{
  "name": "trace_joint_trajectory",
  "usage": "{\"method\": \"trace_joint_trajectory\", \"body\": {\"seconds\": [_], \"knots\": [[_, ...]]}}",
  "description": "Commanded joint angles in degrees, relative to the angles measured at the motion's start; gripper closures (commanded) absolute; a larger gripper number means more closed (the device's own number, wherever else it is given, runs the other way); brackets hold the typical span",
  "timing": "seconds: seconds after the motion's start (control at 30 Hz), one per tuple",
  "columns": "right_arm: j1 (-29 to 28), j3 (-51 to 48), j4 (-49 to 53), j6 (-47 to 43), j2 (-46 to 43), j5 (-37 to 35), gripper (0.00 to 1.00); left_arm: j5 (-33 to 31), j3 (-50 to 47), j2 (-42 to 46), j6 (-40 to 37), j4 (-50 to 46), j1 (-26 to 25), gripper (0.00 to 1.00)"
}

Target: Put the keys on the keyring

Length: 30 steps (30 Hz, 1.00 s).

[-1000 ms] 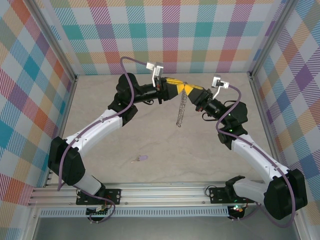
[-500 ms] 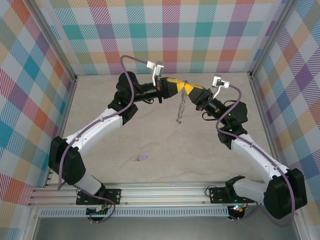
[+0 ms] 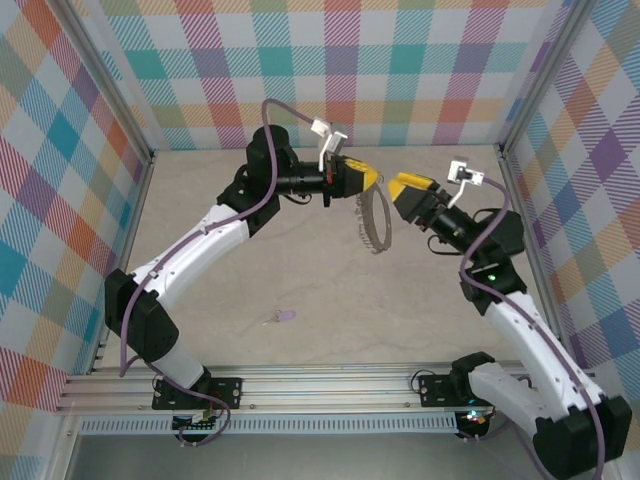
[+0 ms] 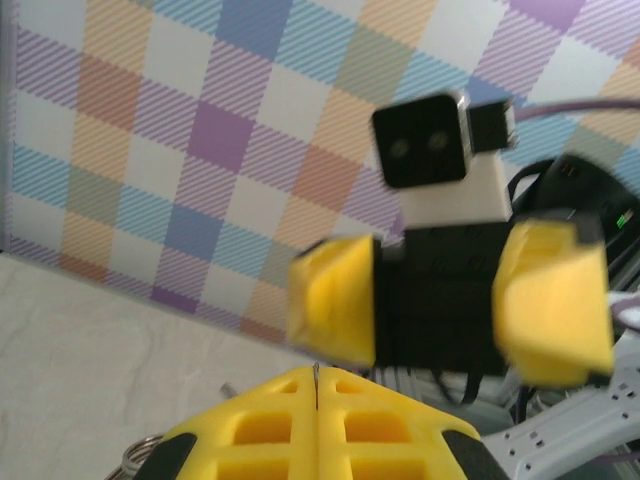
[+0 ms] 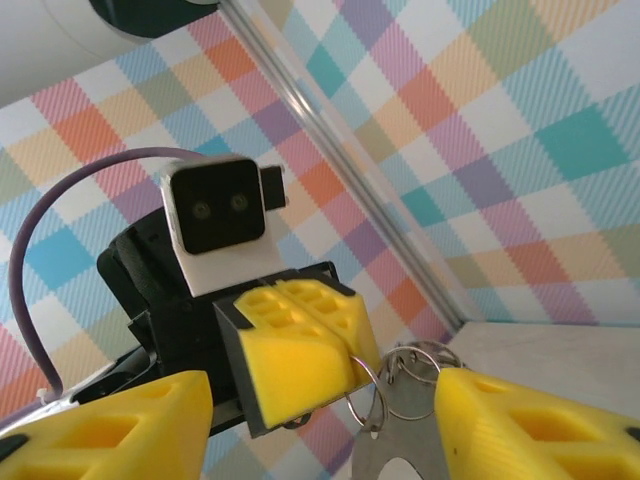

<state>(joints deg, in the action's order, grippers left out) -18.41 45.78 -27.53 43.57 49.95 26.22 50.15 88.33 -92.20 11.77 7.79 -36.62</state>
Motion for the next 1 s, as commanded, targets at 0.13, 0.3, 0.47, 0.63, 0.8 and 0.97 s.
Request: {"method": "trace_joint_trajectory", "body": {"seconds": [0.13,0.3,0.47,0.63,0.8,0.97], "knots": [[0.9,8.6,26.4,-15.7,-2.1,8.0,0.33,3.6,-2.8,4.1,-9.6,-6.0,-0.5,1.0],[0.9,12.7,33.9,-21.0,0.1,10.1,0.19,3.6,-3.5,5.4,-11.8,-8.4,-0.5,1.0],[0.9,11.8,33.4,-21.2,0.9,9.7,0.35,4.2,-3.9,5.4,-12.3,-8.9,-0.4,1.0],[0.9,9.5,30.9,-20.3,1.9,9.8,0.49,4.7,-4.0,4.9,-12.1,-8.6,-0.4,1.0],[0.9,8.3,30.2,-20.6,2.2,9.9,0.58,5.4,-4.0,3.6,-11.4,-7.8,-0.4,1.0],[1.1,8.4,30.7,-20.9,2.6,10.7,0.6,5.5,-4.0,2.3,-10.8,-7.3,-0.1,1.0]]}}
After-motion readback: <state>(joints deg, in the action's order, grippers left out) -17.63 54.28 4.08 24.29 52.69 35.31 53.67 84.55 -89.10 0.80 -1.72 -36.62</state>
